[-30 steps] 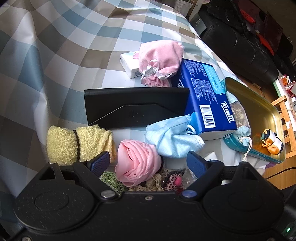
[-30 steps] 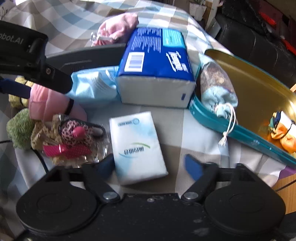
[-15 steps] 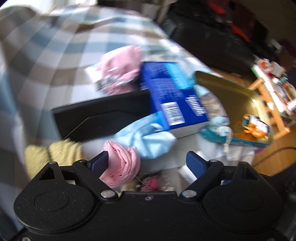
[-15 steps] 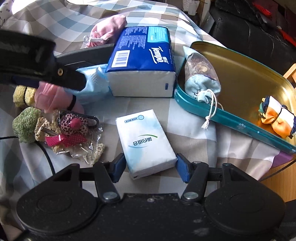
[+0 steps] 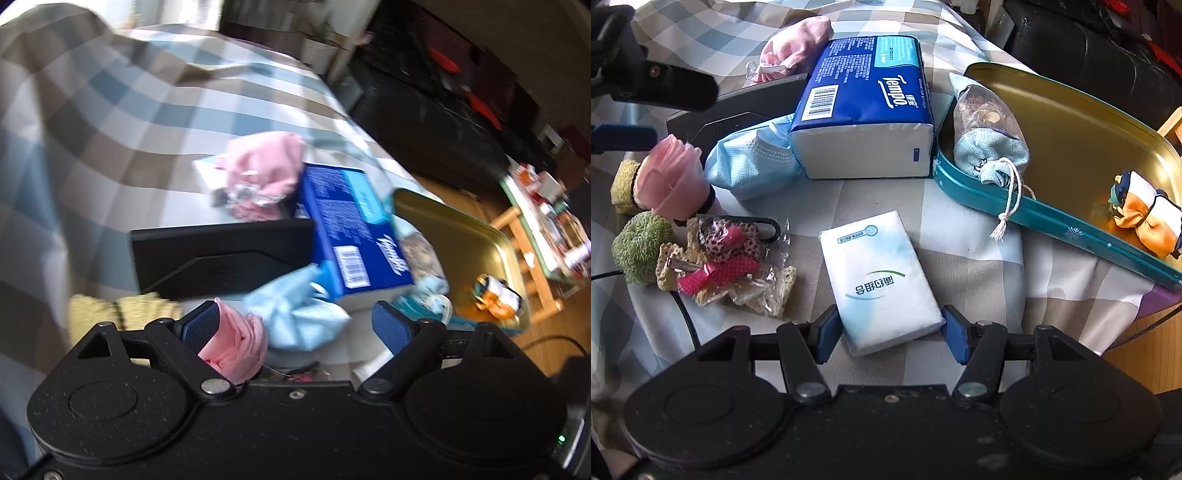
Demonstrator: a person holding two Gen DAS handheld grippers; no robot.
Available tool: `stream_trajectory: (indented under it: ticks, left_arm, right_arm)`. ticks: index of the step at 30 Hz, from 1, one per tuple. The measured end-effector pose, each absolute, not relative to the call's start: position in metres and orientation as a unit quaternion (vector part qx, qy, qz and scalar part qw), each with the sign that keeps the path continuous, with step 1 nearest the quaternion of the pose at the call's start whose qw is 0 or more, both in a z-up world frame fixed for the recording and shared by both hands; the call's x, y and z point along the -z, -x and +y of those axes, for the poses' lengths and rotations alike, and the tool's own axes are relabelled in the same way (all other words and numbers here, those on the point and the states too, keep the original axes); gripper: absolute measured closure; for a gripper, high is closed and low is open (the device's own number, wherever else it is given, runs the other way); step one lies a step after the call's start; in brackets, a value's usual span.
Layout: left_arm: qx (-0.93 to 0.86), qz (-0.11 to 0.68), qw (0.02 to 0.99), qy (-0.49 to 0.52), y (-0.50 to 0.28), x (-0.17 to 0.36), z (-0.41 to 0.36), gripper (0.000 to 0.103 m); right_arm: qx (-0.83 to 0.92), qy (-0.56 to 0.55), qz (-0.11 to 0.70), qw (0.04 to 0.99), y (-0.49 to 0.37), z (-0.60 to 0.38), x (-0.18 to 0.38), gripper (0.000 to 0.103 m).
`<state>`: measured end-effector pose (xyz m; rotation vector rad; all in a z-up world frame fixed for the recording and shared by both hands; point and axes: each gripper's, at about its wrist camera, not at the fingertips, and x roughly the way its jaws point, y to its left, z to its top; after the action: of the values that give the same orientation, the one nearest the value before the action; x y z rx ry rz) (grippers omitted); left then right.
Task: Organize soft objects
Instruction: 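Hold the white tissue packet in the right gripper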
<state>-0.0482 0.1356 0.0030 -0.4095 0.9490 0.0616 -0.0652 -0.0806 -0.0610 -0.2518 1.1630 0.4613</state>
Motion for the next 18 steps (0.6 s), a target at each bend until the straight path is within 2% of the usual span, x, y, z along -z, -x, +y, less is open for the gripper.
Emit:
stream_trajectory:
  ticks: [6, 12, 18]
  left_arm:
    - [-0.074, 0.471, 0.864, 0.162, 0.046, 0.003, 0.135, 0.017]
    - [-0.08, 0.447, 0.877, 0.159, 0.049, -0.021, 0.138, 0.017]
    - [-0.066, 0.465, 0.873, 0.136, 0.031, -0.026, 0.124, 0.017]
  right_arm:
    - [-0.211, 0.115, 0.546, 0.802, 0.065, -0.079, 0.062, 0.045]
    - [-0.202, 0.105, 0.552, 0.802, 0.063, -0.081, 0.062, 0.045]
    - [-0.199, 0.092, 0.555, 0.803, 0.061, -0.083, 0.061, 0.045]
